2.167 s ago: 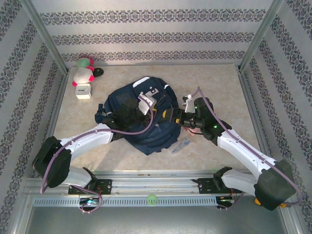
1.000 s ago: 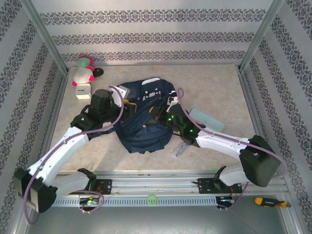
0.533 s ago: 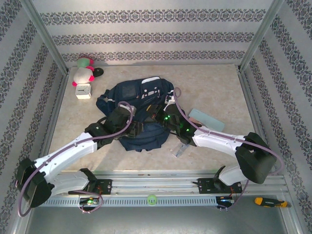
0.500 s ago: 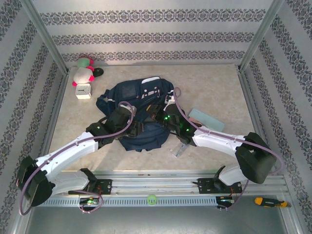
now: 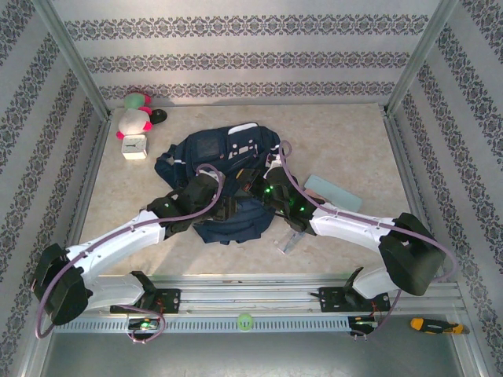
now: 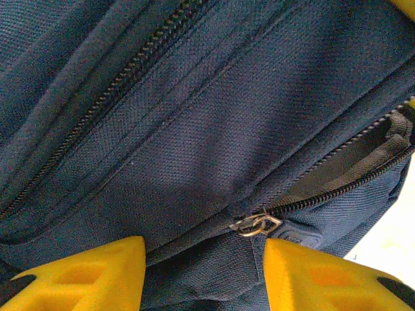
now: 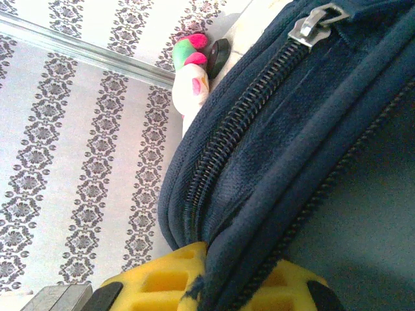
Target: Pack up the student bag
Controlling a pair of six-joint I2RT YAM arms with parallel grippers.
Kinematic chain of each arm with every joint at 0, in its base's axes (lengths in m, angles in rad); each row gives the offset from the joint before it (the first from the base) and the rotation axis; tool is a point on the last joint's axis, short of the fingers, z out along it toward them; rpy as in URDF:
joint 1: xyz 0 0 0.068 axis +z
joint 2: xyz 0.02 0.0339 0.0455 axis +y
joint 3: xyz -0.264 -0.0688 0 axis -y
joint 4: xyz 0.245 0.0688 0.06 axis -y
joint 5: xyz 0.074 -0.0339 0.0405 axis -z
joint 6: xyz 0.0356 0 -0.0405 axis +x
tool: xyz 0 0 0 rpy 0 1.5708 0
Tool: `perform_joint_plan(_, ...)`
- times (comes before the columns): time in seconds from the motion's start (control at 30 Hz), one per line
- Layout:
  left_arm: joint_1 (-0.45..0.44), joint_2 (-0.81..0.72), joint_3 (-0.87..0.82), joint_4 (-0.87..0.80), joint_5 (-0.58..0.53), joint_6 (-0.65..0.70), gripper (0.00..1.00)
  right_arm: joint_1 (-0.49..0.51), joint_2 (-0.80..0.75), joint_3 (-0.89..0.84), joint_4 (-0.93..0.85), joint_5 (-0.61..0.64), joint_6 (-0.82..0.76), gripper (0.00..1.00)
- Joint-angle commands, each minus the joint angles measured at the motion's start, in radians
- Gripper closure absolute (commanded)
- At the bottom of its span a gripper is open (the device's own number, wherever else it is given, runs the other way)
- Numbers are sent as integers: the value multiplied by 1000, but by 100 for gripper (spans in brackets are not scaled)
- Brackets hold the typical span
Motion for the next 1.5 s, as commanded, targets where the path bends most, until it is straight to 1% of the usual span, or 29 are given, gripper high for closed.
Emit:
perform_joint_plan(0.0,-18,-66,22,-10,-48,-46,51,12,1,52,85,35,-27,100)
perform_joint_plan(0.07,-19,-107,7,-10,-66,-65,51,12,1,51,83,38,-27,100)
perform_joint_plan(0.13,-20,-143,-4,15,-60,-91,50,12,3,53,84,37,-27,100)
perform_joint_plan(0.2,-26,-150,-3,32,-58,-118,50,13,5,56,85,36,-27,100)
perform_joint_plan(0.43,-75,-16,79,-37,-87,-164,47,13,7,59,84,33,-27,100)
perform_joint_plan(0.6,-89,42,91,-21,-87,-207,47,12,0,57,83,34,-30,100)
perform_joint_plan(0.7,-90,62,93,-32,-118,-228,50,12,0,57,79,30,-14,100)
perform_joint_plan(0.8,-88,74,94,-58,-156,-252,57,12,0,57,79,28,-15,100)
perform_joint_plan(0.87,-88,78,92,-75,-168,-265,59,12,-4,56,78,29,-18,100)
perform_joint_plan(0.93,-88,81,96,-77,-168,-266,58,12,-9,56,77,31,-21,100)
perform_joint_plan(1.03,-88,107,113,-63,-120,-246,52,12,-13,57,76,32,-24,100)
perform_joint_plan(1.13,-88,148,153,-114,-114,-244,50,12,-19,58,75,34,-25,100)
perform_joint_plan(1.17,-88,155,166,-141,-123,-248,51,12,-23,59,75,34,-26,100)
perform_joint_plan(1.27,-87,157,181,-219,-182,-276,57,12,-45,59,71,43,-35,100)
perform_joint_plan(1.47,-77,92,153,-253,-230,-271,73,8,-78,74,52,56,-69,100)
